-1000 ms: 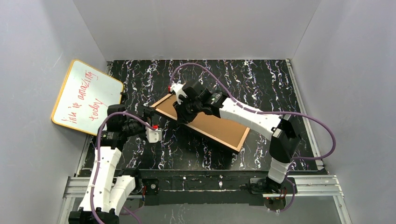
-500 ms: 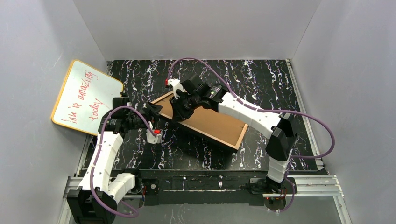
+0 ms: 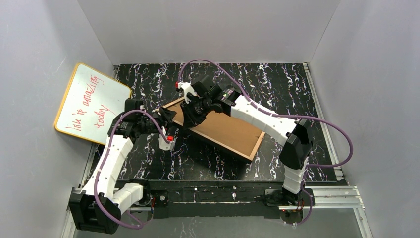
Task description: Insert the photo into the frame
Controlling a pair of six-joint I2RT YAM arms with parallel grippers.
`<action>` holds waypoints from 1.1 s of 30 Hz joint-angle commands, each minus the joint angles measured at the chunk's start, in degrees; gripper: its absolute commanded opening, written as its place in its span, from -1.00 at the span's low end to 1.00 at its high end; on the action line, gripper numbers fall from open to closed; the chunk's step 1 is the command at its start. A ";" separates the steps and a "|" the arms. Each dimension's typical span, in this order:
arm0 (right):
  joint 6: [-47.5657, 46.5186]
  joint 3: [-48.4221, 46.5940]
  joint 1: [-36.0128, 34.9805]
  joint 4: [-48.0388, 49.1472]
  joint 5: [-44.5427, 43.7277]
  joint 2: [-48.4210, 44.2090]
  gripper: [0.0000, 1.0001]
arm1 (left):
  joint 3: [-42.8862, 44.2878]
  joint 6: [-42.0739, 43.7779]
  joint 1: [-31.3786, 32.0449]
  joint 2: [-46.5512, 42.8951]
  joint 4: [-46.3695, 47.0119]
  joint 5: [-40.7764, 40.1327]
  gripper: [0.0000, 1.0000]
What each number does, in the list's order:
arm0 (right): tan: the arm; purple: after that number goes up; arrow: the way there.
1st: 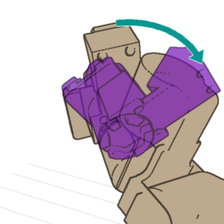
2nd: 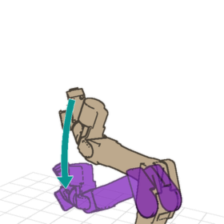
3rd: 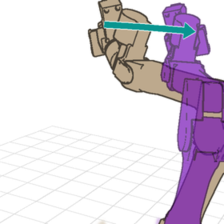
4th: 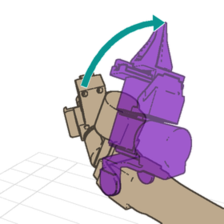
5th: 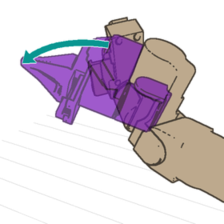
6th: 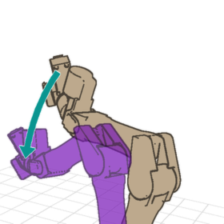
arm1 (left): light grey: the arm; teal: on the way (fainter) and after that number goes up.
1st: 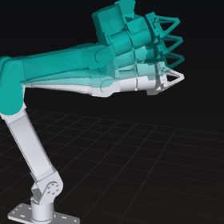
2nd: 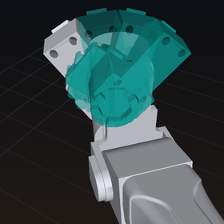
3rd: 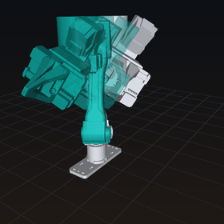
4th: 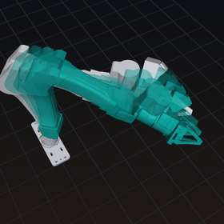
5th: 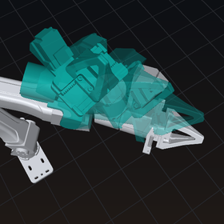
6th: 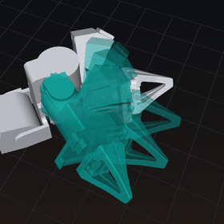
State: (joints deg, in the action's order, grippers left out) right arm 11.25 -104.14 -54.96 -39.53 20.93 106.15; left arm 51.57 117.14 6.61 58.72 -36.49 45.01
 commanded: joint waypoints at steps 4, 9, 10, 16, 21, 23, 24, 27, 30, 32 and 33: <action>1.01 -3.97 0.08 3.41 3.98 -2.42 -0.97 | 0.41 -3.47 4.34 0.01 3.03 -2.38 -0.23; 1.23 -4.07 0.99 2.97 3.94 -3.22 -0.80 | 2.54 -7.59 5.77 1.77 3.17 -4.95 -0.72; 0.91 -4.08 1.11 2.67 3.73 -3.43 -0.68 | 2.95 -8.53 5.83 1.95 3.13 -5.18 -0.78; -6.15 -4.72 1.15 -3.40 -3.55 -6.45 0.11 | 7.13 -16.97 5.86 3.27 3.22 -5.24 -0.89; -13.31 -1.68 -1.56 -9.03 -12.71 -12.22 0.27 | 8.89 -21.65 5.87 3.51 3.08 -4.20 -0.90; -15.28 0.42 -3.55 -10.99 -17.30 -14.51 0.29 | 9.13 -22.39 5.87 3.52 3.14 -3.90 -0.90; -16.18 1.26 -4.47 -11.87 -19.79 -15.63 0.30 | 9.16 -22.71 5.87 3.52 3.13 -3.71 -0.90; -18.75 3.82 -9.74 -14.78 -30.27 -17.61 0.33 | 9.60 -24.00 5.87 3.59 3.16 -3.46 -0.90; -20.14 5.64 -13.81 -17.96 -39.58 -17.52 0.35 | 9.79 -24.25 5.86 3.60 3.18 -3.64 -0.92; -20.80 6.91 -15.90 -19.05 -45.56 -17.03 0.35 | 9.81 -24.24 5.87 3.55 3.14 -3.75 -0.93; -21.27 7.52 -16.58 -19.24 -47.51 -16.79 0.35 | 9.76 -24.29 5.87 3.45 3.15 -3.78 -0.93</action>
State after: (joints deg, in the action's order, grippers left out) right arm -6.33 -99.39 -69.01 -53.93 -11.20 88.18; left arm 58.48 96.47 12.62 62.94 -33.45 38.92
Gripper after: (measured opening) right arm 0.675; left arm 0.248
